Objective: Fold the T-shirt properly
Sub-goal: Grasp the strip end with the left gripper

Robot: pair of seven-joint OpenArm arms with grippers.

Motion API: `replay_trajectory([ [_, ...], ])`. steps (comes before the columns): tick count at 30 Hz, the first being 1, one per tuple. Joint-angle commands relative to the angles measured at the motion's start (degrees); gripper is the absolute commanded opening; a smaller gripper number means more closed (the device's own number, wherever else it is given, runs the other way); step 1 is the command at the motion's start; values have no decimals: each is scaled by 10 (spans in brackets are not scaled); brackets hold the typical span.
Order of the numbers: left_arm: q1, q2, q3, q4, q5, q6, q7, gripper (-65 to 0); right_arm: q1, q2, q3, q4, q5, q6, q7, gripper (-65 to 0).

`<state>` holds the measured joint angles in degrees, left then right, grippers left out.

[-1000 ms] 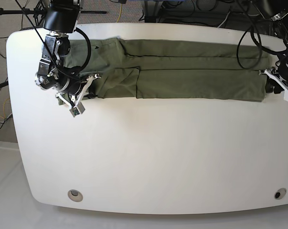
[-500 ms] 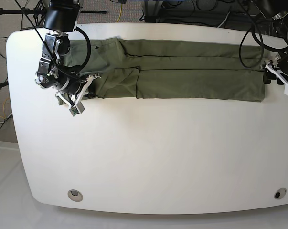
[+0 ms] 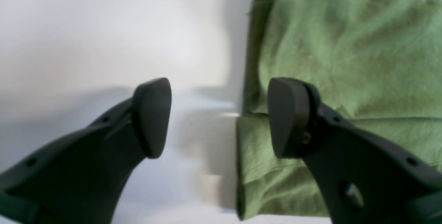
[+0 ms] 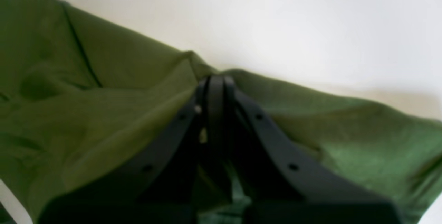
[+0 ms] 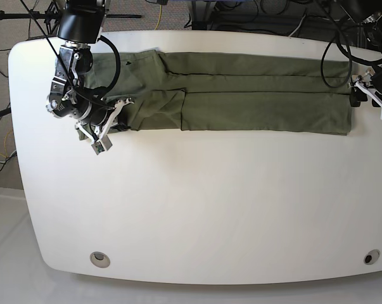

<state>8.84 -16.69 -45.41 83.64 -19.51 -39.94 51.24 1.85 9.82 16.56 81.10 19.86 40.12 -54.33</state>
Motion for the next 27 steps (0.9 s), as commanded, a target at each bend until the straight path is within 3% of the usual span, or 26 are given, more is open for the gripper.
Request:
replay_trajectory([
  [1,-4,-11,6,-25,-6,-1,-5,-231,2,3,-2,-22,-22,-1,-27,-650],
  [11,-14,-2,66,-89,-7,-1,-7,-230,0,3,-2,-26,-22,-1,-26,-650],
  [23,-15,9,120,-87,-7,-1,-7,-235,0,5,-2,-26,-22,-1,-26,-650],
  [25,-15,9,125,-87,-7,-1,-7,-250,0,5,-2,-26,-22,-1,-26,-650],
  [27,-15,9,126,-87,-7,-1,-7,-307,0,5,-2,-26,-22,-1,-26,-650],
])
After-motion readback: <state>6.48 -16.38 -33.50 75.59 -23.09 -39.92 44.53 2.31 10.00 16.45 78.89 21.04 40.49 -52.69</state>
